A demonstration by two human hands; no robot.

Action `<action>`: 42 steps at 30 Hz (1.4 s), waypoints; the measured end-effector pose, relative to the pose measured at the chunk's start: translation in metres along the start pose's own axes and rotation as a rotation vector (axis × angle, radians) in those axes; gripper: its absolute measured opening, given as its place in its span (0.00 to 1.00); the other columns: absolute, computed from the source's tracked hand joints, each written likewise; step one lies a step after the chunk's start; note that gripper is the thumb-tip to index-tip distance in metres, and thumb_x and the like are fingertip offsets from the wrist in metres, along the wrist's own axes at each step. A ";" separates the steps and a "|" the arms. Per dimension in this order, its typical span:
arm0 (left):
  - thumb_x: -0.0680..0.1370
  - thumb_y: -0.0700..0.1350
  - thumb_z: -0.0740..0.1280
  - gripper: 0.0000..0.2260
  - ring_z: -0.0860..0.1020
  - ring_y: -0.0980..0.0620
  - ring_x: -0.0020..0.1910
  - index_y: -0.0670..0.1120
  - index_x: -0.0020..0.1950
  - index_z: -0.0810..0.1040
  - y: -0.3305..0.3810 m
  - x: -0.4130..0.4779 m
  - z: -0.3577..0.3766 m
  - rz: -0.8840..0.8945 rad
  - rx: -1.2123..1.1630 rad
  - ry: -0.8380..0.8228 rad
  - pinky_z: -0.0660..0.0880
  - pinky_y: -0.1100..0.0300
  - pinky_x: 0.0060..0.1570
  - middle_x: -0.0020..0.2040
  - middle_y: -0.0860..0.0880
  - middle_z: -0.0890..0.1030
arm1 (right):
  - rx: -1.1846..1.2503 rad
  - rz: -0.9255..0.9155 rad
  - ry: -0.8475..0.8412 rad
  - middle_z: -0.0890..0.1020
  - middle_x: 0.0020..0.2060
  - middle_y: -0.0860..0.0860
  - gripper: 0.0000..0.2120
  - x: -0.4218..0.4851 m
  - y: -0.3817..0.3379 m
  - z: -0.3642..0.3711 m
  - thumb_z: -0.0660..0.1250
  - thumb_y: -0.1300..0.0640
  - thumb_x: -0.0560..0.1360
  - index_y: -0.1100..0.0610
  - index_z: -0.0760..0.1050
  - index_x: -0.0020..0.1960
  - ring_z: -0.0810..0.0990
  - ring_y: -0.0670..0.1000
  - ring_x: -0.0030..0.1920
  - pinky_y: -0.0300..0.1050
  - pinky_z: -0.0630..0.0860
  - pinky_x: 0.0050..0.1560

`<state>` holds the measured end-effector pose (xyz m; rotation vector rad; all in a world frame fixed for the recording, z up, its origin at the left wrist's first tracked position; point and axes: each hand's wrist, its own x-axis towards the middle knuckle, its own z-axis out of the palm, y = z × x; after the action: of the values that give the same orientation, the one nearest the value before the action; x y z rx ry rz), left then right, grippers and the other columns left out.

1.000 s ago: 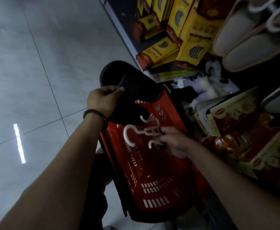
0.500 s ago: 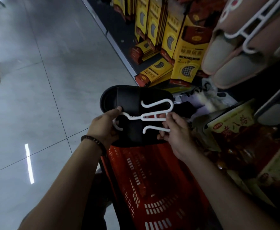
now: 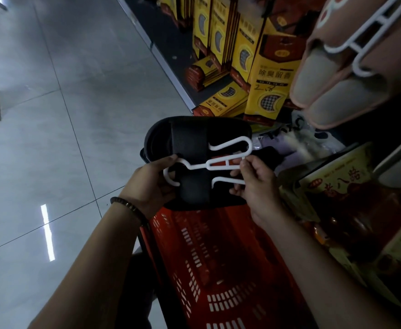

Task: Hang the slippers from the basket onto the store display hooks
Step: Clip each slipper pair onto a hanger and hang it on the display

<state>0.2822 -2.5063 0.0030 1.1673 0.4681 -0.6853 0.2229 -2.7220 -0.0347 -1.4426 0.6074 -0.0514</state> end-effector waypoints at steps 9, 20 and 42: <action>0.74 0.47 0.73 0.12 0.57 0.44 0.45 0.49 0.57 0.82 0.002 -0.014 0.002 -0.024 0.003 -0.310 0.62 0.52 0.49 0.44 0.45 0.58 | -0.145 -0.011 -0.096 0.86 0.50 0.42 0.11 -0.005 -0.003 -0.003 0.59 0.51 0.88 0.44 0.80 0.59 0.84 0.38 0.49 0.34 0.77 0.43; 0.86 0.49 0.62 0.17 0.67 0.46 0.35 0.36 0.61 0.79 0.031 -0.035 -0.007 0.358 0.622 -0.122 0.65 0.52 0.37 0.38 0.45 0.70 | -0.265 0.053 -0.410 0.77 0.52 0.35 0.11 -0.025 0.006 0.019 0.56 0.44 0.87 0.41 0.72 0.67 0.81 0.31 0.46 0.30 0.76 0.46; 0.83 0.54 0.67 0.09 0.82 0.58 0.44 0.56 0.53 0.87 0.026 -0.031 0.000 0.623 1.289 0.073 0.73 0.72 0.38 0.42 0.59 0.83 | 0.055 0.299 -0.180 0.83 0.37 0.50 0.08 -0.010 -0.008 0.015 0.71 0.49 0.82 0.54 0.83 0.51 0.81 0.48 0.36 0.42 0.71 0.35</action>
<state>0.2781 -2.4930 0.0410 2.4024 -0.3948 -0.3402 0.2229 -2.7052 -0.0239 -1.2742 0.6614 0.2916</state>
